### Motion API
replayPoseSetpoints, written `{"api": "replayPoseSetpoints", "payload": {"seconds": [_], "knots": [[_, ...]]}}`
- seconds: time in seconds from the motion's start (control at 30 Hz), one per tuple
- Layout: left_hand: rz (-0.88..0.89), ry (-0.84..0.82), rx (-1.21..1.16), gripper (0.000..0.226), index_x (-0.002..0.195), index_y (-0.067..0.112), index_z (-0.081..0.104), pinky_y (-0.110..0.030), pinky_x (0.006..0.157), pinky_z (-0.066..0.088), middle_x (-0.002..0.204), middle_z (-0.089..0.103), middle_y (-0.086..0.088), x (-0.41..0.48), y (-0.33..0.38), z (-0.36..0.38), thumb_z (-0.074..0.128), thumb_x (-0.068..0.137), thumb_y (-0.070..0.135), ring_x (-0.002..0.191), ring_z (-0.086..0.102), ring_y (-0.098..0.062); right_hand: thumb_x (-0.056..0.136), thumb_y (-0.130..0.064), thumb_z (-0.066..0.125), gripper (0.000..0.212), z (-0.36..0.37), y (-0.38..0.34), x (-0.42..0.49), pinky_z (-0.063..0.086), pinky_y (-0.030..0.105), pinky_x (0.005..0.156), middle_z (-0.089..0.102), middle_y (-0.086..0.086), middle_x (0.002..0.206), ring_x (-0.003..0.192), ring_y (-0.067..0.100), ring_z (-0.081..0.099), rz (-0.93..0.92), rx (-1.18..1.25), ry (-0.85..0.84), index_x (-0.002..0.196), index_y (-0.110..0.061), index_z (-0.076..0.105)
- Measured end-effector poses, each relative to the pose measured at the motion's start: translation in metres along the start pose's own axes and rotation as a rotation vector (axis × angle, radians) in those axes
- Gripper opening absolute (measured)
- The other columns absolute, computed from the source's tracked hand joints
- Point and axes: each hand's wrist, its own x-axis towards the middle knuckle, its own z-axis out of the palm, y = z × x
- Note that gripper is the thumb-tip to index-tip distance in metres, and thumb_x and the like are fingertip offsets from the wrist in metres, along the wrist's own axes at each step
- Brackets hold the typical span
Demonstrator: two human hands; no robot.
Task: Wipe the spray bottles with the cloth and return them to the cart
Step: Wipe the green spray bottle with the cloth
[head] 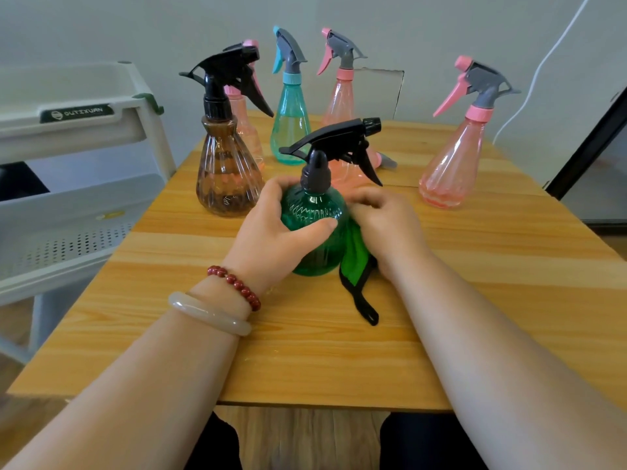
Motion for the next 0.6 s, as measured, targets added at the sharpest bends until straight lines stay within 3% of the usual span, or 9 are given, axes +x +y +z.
{"api": "replayPoseSetpoints", "payload": {"seconds": [0.1, 0.2, 0.3, 0.37, 0.4, 0.5, 0.53, 0.6], "knots": [[0.035, 0.017, 0.074, 0.05, 0.109, 0.048, 0.042, -0.022, 0.095, 0.044, 0.125, 0.044, 0.009, -0.001, 0.002, 0.001, 0.078, 0.077, 0.034, 0.108, 0.049, 0.005, 0.092, -0.007, 0.063, 0.025, 0.001, -0.009, -0.002, 0.057, 0.046, 0.089, 0.076, 0.002, 0.094, 0.094, 0.023, 0.072, -0.055, 0.407, -0.016, 0.089, -0.027, 0.077], [0.048, 0.015, 0.1, 0.048, 0.107, 0.051, 0.041, -0.027, 0.099, 0.045, 0.121, 0.043, 0.012, -0.001, 0.002, -0.001, 0.077, 0.079, 0.033, 0.109, 0.047, 0.003, 0.093, -0.016, 0.063, 0.02, -0.001, -0.005, -0.003, 0.056, 0.043, 0.09, 0.075, -0.002, 0.096, 0.097, 0.02, 0.07, -0.085, 0.16, -0.045, 0.09, -0.031, 0.075], [0.04, 0.018, 0.038, 0.055, 0.126, 0.041, 0.045, -0.031, 0.096, 0.051, 0.123, 0.054, 0.014, -0.002, 0.002, -0.004, 0.076, 0.081, 0.031, 0.111, 0.056, 0.0, 0.095, -0.016, 0.059, 0.019, -0.004, -0.002, -0.004, 0.054, 0.028, 0.07, 0.07, -0.007, 0.085, 0.086, 0.02, 0.069, -0.007, -0.192, -0.038, 0.089, -0.028, 0.073], [0.003, 0.006, -0.047, 0.065, 0.137, 0.032, 0.039, -0.03, 0.093, 0.054, 0.125, 0.055, 0.014, -0.002, 0.001, -0.003, 0.073, 0.083, 0.024, 0.106, 0.06, 0.001, 0.093, -0.017, 0.063, 0.02, -0.003, -0.002, -0.002, 0.058, 0.032, 0.074, 0.072, -0.002, 0.082, 0.086, 0.024, 0.07, 0.018, -0.132, 0.011, 0.081, -0.029, 0.074], [0.001, -0.012, -0.077, 0.068, 0.138, 0.032, 0.036, -0.033, 0.092, 0.056, 0.126, 0.055, 0.013, -0.002, 0.001, -0.002, 0.071, 0.08, 0.026, 0.104, 0.062, -0.002, 0.091, -0.017, 0.065, 0.021, -0.002, -0.005, -0.002, 0.059, 0.04, 0.081, 0.074, 0.001, 0.083, 0.087, 0.026, 0.071, 0.049, 0.018, 0.029, 0.078, -0.029, 0.075], [0.026, -0.007, 0.021, 0.075, 0.128, 0.042, 0.032, -0.041, 0.099, 0.052, 0.134, 0.045, 0.01, -0.003, 0.0, 0.004, 0.075, 0.067, 0.049, 0.118, 0.056, -0.01, 0.091, -0.011, 0.066, 0.019, -0.002, -0.014, -0.002, 0.058, 0.05, 0.085, 0.076, 0.007, 0.091, 0.089, 0.028, 0.073, 0.098, 0.415, 0.024, 0.083, -0.025, 0.075], [0.027, 0.025, 0.098, 0.08, 0.125, 0.044, 0.03, -0.042, 0.103, 0.048, 0.135, 0.04, 0.01, -0.002, -0.001, 0.005, 0.077, 0.063, 0.057, 0.125, 0.049, -0.012, 0.091, -0.012, 0.066, 0.019, -0.003, -0.013, -0.002, 0.058, 0.049, 0.084, 0.076, 0.007, 0.093, 0.09, 0.028, 0.073, 0.06, 0.357, 0.008, 0.084, -0.026, 0.075], [0.028, 0.097, 0.218, 0.084, 0.124, 0.043, 0.026, -0.038, 0.108, 0.043, 0.132, 0.033, 0.009, -0.002, -0.001, 0.006, 0.082, 0.063, 0.055, 0.128, 0.041, -0.013, 0.092, -0.017, 0.065, 0.015, -0.003, -0.007, -0.002, 0.058, 0.047, 0.082, 0.075, 0.006, 0.091, 0.089, 0.03, 0.071, 0.008, 0.033, -0.029, 0.087, -0.027, 0.075]]}}
